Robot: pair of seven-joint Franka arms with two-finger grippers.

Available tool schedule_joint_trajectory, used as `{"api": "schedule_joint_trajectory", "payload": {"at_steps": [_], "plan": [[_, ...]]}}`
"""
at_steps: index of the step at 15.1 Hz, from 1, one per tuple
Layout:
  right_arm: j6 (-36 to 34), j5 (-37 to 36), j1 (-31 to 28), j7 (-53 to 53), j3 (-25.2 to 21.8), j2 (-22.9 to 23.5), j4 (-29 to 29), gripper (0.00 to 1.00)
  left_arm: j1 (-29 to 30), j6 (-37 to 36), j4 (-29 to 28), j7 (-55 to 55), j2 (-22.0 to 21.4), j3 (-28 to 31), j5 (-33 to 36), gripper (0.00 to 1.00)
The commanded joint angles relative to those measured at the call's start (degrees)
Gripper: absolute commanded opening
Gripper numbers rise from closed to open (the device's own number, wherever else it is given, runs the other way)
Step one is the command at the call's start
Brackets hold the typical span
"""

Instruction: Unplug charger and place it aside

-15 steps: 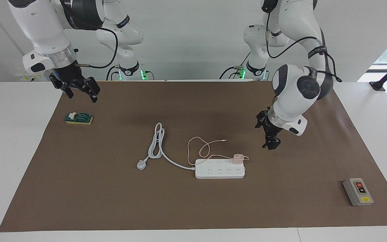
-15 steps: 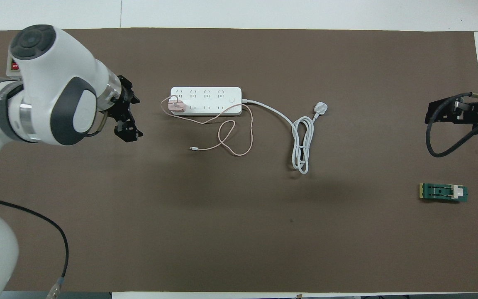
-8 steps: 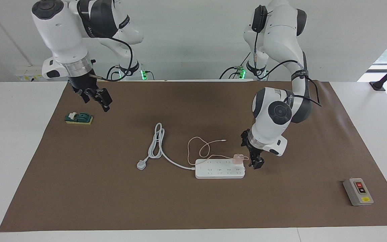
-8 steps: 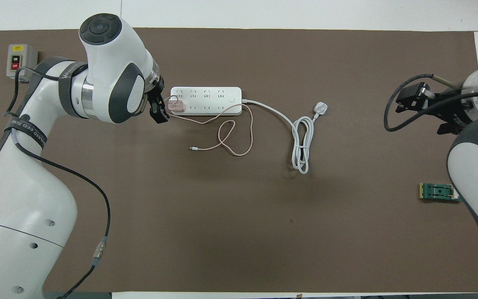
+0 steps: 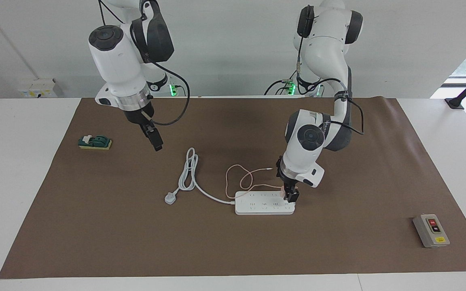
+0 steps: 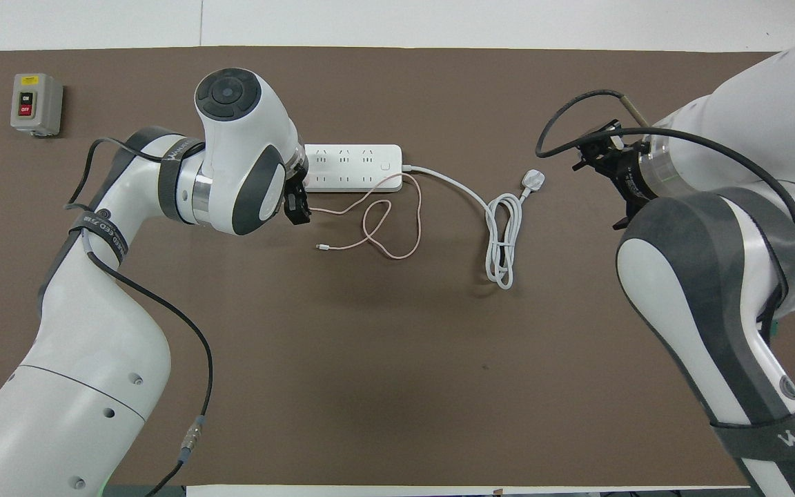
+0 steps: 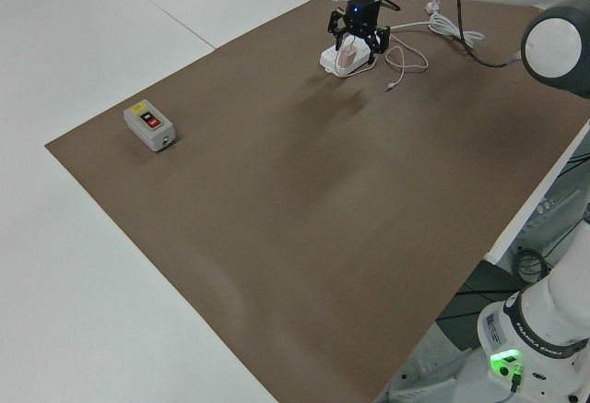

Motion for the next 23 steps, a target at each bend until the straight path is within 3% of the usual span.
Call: {"api": "schedule_joint_trajectory", "payload": {"at_steps": [1,6,9,14,17,19,21,23], "plan": [[3.8,7.2,1.7,8.4,0.1,3.0,1.0,1.0,-0.5,1.4,-3.7,-1.2,-2.8,1.1,0.8,1.0],[10.8,20.2,5.6,18.2,0.0,10.9,6.2,0.99,0.0,0.2,-2.5,-1.2,-2.7,1.1,0.8,1.0],[11.8,26.1,7.0,21.9,0.0,18.9,14.7,0.99,-0.2,0.2,-2.5,-1.3,-2.7,1.1,0.9,0.97],[14.6,30.8,8.1,21.7,0.1,27.6,18.7,0.99,-0.9,0.4,-2.5,-1.3,-2.7,1.5,0.9,0.89],[10.7,30.8,7.5,21.0,0.1,32.0,25.5,0.99,-0.8,0.2,-2.6,-1.3,-2.7,1.9,0.9,0.8],[7.6,30.7,7.3,20.7,0.1,36.5,32.9,0.99,-0.8,0.2,-2.5,-1.3,-2.7,2.0,0.9,0.68],[5.3,30.7,7.2,20.7,-0.1,40.2,39.2,0.99,-0.9,0.2,-2.5,-1.3,-2.7,2.0,0.9,0.41],[5.7,30.9,7.2,20.7,0.3,44.0,42.9,0.99,-0.9,0.3,-2.5,-1.3,-2.7,2.0,0.9,0.24]]}}
